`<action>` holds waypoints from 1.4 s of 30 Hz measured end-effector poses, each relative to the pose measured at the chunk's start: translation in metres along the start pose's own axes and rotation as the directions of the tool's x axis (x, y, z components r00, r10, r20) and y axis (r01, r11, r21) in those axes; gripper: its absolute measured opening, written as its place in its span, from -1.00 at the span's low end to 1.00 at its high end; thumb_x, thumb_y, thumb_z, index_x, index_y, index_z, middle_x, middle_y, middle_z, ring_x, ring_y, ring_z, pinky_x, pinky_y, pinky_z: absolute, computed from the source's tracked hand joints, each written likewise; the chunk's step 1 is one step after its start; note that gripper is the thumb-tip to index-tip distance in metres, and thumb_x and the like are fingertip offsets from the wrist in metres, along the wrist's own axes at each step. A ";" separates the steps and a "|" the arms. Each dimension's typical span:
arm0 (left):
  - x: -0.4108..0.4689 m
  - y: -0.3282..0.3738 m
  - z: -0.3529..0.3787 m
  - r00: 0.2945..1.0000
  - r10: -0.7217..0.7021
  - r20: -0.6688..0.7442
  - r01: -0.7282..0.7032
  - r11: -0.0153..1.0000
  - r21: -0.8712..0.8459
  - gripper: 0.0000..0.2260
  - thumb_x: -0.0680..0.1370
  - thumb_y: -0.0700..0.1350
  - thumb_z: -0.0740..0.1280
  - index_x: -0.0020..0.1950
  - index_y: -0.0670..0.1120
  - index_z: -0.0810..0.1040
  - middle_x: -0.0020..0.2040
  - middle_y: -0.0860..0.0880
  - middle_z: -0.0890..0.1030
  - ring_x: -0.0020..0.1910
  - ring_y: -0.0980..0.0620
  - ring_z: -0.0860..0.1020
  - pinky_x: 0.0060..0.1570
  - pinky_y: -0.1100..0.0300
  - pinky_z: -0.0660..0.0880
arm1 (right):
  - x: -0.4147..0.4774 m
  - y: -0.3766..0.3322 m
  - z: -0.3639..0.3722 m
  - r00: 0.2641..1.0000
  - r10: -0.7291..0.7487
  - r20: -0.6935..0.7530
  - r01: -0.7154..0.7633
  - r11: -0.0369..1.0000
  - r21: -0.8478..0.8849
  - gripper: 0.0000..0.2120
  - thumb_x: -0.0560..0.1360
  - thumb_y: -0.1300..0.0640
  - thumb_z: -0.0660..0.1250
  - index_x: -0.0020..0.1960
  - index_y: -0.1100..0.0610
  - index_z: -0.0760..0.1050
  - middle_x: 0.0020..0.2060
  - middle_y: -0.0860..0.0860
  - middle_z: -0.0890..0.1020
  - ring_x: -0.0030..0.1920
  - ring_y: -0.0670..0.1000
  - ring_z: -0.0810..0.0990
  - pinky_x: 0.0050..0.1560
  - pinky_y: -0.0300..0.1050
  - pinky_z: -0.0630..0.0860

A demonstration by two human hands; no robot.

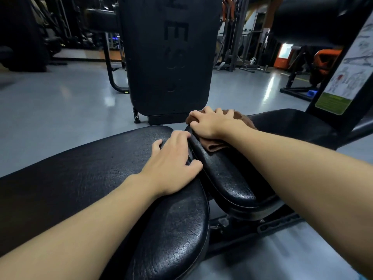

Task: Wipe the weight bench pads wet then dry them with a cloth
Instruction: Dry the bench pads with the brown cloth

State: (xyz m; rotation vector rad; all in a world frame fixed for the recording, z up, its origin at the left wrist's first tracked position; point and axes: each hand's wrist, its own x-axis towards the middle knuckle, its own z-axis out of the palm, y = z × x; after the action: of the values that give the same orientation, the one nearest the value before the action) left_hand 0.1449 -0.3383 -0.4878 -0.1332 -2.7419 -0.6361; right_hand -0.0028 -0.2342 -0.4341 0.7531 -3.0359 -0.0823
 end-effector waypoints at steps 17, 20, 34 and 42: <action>-0.006 0.004 -0.008 1.000 0.003 0.008 -0.003 0.999 -0.052 -0.55 0.59 -0.10 0.08 0.49 -0.05 0.15 0.44 0.04 0.27 0.38 0.07 0.29 0.50 -0.10 -0.01 | -0.211 0.019 0.032 0.940 -0.225 -0.255 0.205 0.973 -0.104 -0.51 0.56 -0.22 0.00 0.48 -0.23 0.22 0.48 0.02 0.34 0.51 0.24 0.21 0.44 0.32 0.11; -0.006 0.003 -0.007 0.999 0.001 0.042 0.001 0.999 -0.051 -0.53 0.55 -0.03 0.04 0.47 -0.02 0.17 0.41 0.04 0.37 0.39 0.12 0.31 0.51 -0.09 -0.05 | -0.212 0.022 0.027 0.950 -0.182 -0.253 0.175 0.983 -0.053 -0.48 0.55 -0.32 -0.06 0.50 -0.31 0.11 0.56 -0.03 0.21 0.57 0.19 0.06 0.48 0.32 -0.04; -0.002 -0.005 -0.001 0.999 0.026 0.040 -0.028 0.999 0.028 -0.28 0.39 0.46 0.03 0.44 0.09 0.22 0.40 0.15 0.37 0.39 0.17 0.31 0.52 -0.11 -0.04 | -0.138 0.129 0.015 0.904 0.192 -0.382 -0.129 0.974 0.185 -0.50 0.51 -0.18 -0.09 0.40 -0.21 0.32 0.44 -0.16 0.36 0.51 -0.06 0.17 0.50 0.18 -0.03; -0.001 -0.002 -0.002 0.999 0.012 0.049 -0.013 1.000 0.012 -0.23 0.37 0.45 0.05 0.46 0.05 0.19 0.39 0.14 0.37 0.34 0.16 0.37 0.51 -0.15 -0.06 | -0.118 0.137 0.015 0.844 0.369 -0.390 -0.294 0.925 0.240 -0.58 0.56 -0.07 0.05 0.40 -0.18 0.33 0.45 -0.05 0.35 0.50 0.04 0.18 0.50 0.22 -0.09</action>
State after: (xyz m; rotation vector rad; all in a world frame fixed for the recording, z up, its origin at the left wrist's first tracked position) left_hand 0.1456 -0.3410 -0.4877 -0.1653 -2.7893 -0.6200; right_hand 0.0372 -0.0571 -0.4418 0.1908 -2.7087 0.3127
